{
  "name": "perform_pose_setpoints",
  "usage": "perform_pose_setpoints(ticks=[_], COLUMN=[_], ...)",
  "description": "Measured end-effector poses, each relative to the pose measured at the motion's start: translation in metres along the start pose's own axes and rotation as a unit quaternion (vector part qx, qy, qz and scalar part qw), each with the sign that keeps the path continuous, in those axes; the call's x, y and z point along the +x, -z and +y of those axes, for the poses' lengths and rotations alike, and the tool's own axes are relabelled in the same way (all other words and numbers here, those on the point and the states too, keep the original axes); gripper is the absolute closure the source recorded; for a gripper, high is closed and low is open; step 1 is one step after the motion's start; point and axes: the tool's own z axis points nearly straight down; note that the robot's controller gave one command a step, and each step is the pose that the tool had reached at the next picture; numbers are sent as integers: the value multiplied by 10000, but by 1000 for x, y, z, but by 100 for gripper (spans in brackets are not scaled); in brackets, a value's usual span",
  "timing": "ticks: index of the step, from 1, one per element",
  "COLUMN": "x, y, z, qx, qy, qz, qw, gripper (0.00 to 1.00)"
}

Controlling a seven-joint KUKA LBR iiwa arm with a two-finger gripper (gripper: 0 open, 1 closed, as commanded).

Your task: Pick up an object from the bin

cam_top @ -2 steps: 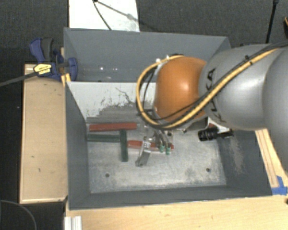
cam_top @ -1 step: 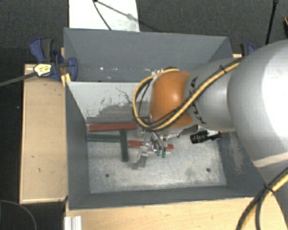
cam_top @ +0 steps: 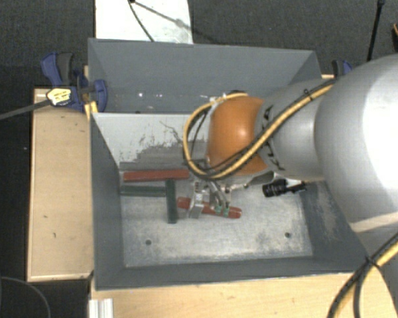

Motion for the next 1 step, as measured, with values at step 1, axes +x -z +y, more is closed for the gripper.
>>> perform_pose_setpoints(ticks=[1], x=[-19], y=[144], z=[15], qx=[-7], qy=[1840], qz=[-45], qw=[9829], gripper=[100])
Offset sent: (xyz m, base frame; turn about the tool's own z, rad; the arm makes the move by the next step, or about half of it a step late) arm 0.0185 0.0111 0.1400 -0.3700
